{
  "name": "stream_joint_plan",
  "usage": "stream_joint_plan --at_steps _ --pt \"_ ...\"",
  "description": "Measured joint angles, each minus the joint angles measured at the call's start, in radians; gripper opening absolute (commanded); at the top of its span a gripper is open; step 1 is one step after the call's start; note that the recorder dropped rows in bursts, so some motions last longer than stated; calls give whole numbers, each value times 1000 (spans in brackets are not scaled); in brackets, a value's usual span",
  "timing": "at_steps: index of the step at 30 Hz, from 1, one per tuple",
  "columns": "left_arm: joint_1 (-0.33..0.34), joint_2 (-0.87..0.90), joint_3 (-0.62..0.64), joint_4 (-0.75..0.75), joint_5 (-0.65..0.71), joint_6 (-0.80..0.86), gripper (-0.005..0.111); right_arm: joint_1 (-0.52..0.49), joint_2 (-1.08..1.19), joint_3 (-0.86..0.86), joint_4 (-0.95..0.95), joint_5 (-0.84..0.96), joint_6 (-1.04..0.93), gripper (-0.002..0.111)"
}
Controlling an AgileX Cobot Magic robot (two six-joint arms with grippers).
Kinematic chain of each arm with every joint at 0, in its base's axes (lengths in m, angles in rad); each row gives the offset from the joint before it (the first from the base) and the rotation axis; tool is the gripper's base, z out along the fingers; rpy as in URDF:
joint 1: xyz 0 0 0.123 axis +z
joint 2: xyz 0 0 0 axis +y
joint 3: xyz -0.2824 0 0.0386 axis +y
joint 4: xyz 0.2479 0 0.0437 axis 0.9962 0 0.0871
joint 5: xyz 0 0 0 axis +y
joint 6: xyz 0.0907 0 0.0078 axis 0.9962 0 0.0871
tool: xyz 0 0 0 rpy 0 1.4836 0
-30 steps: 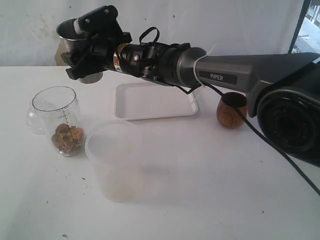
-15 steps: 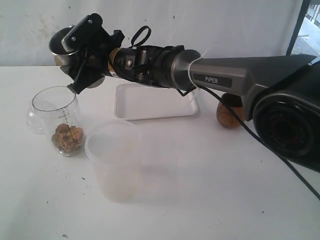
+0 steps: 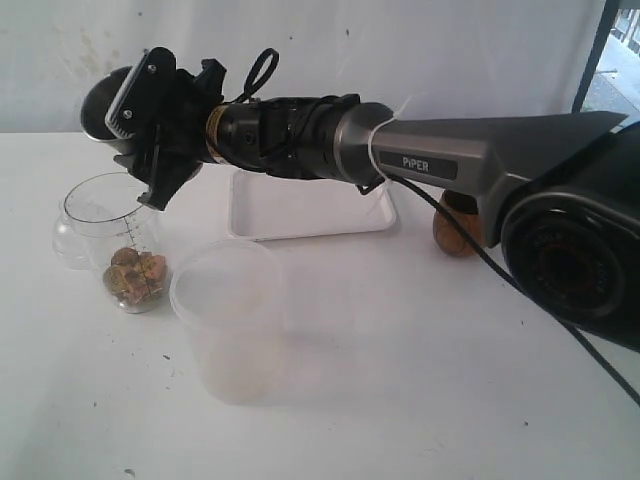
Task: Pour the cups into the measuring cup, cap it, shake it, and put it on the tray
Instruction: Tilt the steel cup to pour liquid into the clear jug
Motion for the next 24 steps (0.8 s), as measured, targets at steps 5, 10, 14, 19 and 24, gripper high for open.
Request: stream_joint_plan --at_steps 5,10,14,19,24 --pt "0 0 0 0 0 0 0 0 -17 0 -48 15 0 0" --pt "0 0 0 0 0 0 0 0 -26 0 -74 29 -38 0" --pt "0 0 0 0 0 0 0 0 -26 0 -76 31 -60 0" --pt "0 0 0 0 0 0 0 0 -26 0 -83 47 -83 0" --pt "0 0 0 0 0 0 0 0 -26 0 -141 62 -94 0"
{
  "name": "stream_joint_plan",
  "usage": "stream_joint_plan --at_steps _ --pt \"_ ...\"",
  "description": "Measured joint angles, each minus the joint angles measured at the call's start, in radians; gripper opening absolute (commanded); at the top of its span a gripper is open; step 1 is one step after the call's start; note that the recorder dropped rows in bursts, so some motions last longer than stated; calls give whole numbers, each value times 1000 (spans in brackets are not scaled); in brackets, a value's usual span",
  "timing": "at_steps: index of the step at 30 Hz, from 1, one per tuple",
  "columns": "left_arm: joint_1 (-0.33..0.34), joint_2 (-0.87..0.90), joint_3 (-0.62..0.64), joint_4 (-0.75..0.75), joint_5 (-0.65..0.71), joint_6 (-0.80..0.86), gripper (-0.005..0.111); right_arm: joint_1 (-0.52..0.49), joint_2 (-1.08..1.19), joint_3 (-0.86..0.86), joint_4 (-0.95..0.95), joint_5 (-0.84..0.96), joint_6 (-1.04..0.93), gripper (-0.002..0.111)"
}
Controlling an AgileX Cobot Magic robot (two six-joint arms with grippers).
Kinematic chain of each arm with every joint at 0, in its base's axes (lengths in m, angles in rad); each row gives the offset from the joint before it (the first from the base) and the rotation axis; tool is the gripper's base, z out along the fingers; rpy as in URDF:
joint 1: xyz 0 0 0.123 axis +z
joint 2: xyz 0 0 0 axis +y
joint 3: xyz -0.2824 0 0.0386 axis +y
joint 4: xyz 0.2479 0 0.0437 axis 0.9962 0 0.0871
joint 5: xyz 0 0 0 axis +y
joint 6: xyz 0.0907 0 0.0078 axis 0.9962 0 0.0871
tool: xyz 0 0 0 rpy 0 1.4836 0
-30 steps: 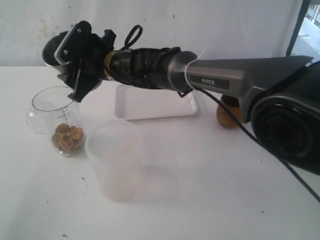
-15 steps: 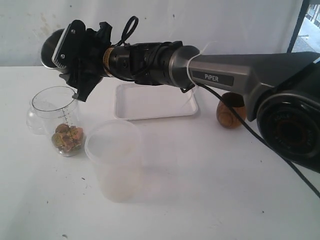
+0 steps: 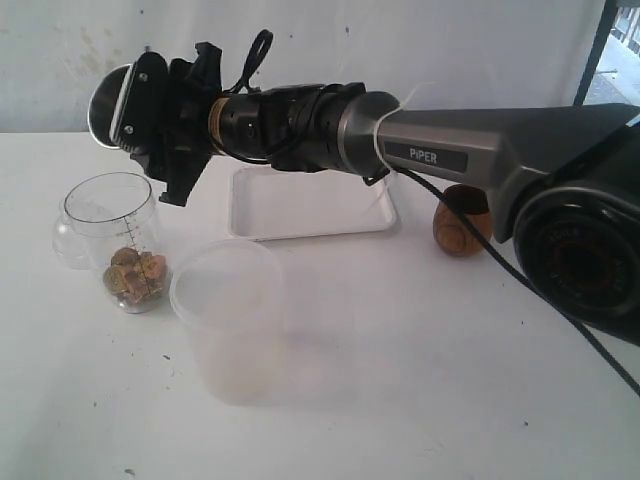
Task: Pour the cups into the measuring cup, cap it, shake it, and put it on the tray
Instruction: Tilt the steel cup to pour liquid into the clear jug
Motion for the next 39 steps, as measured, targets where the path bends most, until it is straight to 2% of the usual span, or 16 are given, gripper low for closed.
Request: stream_joint_plan --at_steps 14,39 --pt "0 0 0 0 0 0 0 0 0 0 -113 -6 -8 0" --pt "0 0 0 0 0 0 0 9 0 0 -121 -6 -194 0"
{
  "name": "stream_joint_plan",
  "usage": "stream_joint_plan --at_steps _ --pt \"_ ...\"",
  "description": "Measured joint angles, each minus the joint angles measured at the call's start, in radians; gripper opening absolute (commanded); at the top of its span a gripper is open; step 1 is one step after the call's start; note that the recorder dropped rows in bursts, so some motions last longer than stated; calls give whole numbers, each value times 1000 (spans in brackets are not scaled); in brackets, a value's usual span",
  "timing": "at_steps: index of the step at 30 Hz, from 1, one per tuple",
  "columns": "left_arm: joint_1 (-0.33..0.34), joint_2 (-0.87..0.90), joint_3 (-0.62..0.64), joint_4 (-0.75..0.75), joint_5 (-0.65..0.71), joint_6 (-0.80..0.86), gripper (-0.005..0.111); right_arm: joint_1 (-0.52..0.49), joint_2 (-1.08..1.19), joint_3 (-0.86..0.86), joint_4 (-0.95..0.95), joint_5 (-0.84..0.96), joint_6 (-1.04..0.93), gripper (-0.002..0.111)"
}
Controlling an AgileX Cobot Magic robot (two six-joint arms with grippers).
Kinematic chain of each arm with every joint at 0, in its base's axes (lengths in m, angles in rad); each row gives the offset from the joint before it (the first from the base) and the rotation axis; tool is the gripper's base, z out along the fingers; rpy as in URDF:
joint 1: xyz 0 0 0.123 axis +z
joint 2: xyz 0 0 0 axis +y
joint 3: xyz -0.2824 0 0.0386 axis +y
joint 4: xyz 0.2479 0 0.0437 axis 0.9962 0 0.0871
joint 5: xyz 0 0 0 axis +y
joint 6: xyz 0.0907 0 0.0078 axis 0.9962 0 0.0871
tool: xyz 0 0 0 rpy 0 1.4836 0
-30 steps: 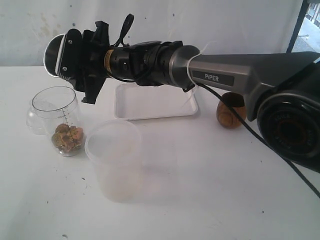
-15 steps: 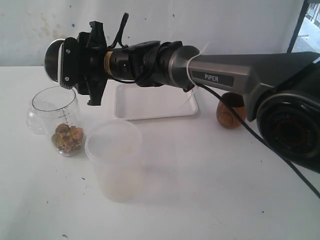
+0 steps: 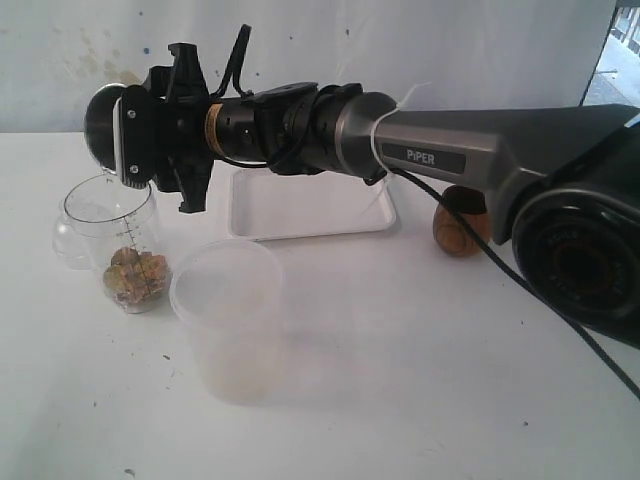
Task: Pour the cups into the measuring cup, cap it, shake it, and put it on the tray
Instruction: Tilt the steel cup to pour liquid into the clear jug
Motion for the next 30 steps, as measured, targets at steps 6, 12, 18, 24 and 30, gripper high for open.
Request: stream_joint_plan --at_steps 6,12,18,24,30 --pt "0 0 0 0 0 0 0 11 0 0 0 2 -18 0" --pt "0 0 0 0 0 0 0 11 0 0 0 3 -32 0" --pt "0 0 0 0 0 0 0 11 0 0 0 6 -44 0" --pt "0 0 0 0 0 0 0 11 0 0 0 16 -54 0" --pt "0 0 0 0 0 0 0 11 0 0 0 34 -85 0"
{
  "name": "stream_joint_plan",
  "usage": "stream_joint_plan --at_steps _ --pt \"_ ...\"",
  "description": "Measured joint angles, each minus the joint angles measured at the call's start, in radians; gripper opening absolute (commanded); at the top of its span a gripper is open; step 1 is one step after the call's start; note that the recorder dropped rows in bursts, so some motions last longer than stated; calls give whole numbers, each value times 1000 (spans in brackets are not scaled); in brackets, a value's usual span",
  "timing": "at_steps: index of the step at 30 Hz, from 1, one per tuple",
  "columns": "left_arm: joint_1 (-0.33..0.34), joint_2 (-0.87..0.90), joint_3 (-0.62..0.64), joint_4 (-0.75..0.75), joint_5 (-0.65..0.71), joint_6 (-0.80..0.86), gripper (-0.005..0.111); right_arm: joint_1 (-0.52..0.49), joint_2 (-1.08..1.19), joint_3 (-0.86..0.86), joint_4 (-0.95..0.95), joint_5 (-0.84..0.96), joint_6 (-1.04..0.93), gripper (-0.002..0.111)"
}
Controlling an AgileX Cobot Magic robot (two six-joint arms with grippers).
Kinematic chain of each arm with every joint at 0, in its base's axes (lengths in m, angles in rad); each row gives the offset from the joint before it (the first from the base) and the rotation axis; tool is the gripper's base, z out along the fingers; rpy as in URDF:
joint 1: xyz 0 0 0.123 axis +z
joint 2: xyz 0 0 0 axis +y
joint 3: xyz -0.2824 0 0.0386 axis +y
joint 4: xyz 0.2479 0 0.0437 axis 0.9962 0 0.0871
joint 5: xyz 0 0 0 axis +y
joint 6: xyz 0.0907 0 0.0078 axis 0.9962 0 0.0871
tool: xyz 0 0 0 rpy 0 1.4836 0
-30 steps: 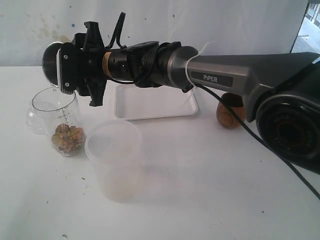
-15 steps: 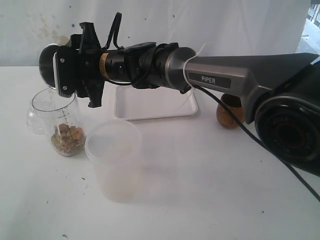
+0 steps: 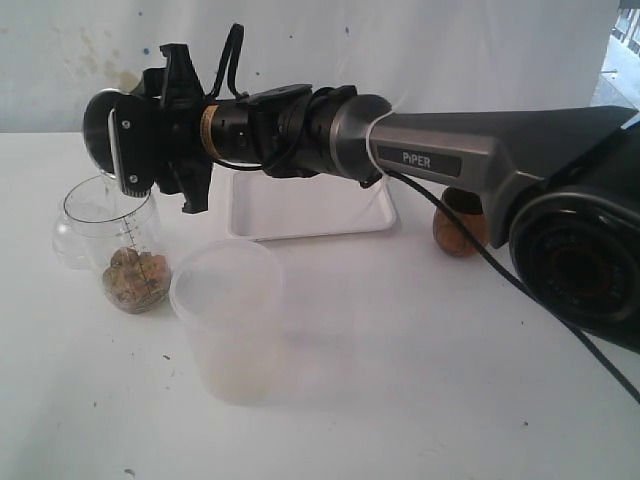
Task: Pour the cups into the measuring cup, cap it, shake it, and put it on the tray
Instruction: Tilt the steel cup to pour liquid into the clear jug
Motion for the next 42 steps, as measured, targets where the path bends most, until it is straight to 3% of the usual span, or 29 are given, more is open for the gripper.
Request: stream_joint_plan --at_steps 42 --pt "0 0 0 0 0 0 0 0 -94 0 0 31 -31 0"
